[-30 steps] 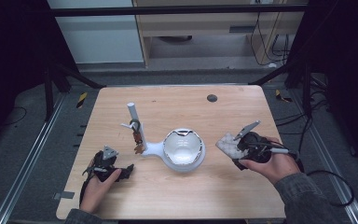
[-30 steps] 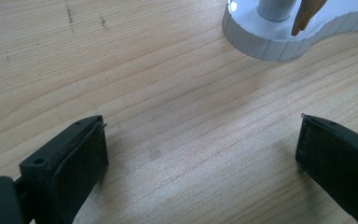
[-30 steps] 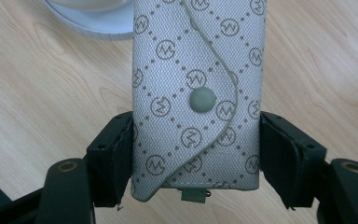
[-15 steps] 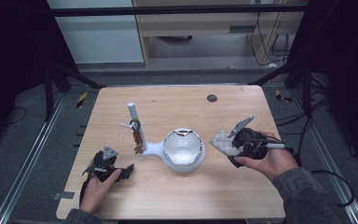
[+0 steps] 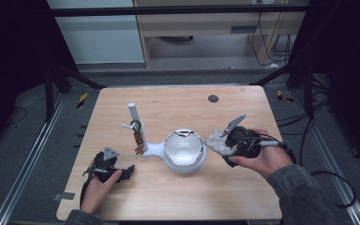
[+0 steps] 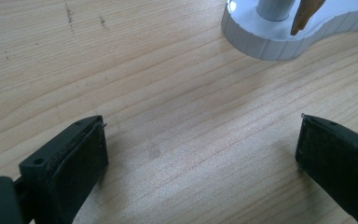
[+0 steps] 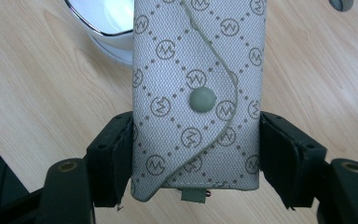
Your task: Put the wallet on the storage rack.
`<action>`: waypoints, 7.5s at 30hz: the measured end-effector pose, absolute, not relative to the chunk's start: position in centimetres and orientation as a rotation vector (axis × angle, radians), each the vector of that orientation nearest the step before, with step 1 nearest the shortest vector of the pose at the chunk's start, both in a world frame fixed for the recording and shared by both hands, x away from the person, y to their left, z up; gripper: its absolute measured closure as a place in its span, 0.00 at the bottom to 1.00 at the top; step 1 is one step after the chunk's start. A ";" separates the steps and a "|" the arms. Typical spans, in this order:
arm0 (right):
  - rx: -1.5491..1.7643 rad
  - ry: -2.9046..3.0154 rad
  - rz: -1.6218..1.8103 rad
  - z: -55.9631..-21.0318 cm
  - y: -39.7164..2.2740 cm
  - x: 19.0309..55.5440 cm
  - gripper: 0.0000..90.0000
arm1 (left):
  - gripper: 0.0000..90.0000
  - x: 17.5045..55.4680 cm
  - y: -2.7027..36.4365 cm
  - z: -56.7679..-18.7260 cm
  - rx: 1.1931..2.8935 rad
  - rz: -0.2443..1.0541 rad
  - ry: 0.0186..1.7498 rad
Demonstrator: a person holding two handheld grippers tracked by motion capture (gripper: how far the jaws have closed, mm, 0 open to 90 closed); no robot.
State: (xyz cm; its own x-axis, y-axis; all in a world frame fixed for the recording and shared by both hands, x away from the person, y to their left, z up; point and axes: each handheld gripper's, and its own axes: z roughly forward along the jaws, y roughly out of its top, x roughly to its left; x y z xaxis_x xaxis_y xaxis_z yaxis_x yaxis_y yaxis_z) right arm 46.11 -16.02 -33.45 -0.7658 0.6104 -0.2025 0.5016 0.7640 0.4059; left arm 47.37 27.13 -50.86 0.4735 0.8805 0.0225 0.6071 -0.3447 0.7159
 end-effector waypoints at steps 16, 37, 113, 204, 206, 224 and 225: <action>0.759 2.682 0.452 -33.1 -13.0 46.3 0.35 | 0.01 47.4 27.2 -50.8 2.079 0.546 1.224; 0.630 2.781 0.383 -35.0 -7.5 47.4 0.35 | 0.01 47.4 27.2 -50.9 2.078 0.544 1.222; 0.703 2.874 0.253 -37.2 -3.7 51.6 0.35 | 0.01 47.4 27.1 -50.8 2.084 0.539 1.221; 0.770 2.819 0.445 -37.1 -4.3 51.3 0.36 | 0.00 47.4 27.1 -50.9 2.084 0.538 1.212; 0.763 2.812 0.459 -37.0 -4.6 51.0 0.36 | 0.00 47.4 27.1 -50.9 2.084 0.538 1.212; 0.875 2.601 0.713 -35.8 -8.9 49.2 0.10 | 0.00 47.3 27.1 -50.9 2.087 0.536 1.209; 0.881 2.581 0.728 -35.8 -9.2 49.0 0.09 | 0.00 47.3 27.1 -50.9 2.088 0.536 1.209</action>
State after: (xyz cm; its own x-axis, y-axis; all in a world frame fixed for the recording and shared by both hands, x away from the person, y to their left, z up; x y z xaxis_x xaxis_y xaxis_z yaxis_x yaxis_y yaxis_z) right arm 49.05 -9.24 -35.79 -0.7597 0.6371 -0.1302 0.4752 0.6806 0.5577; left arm 47.35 27.06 -50.88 0.4892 0.8719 0.0227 0.6026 -0.3567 0.7139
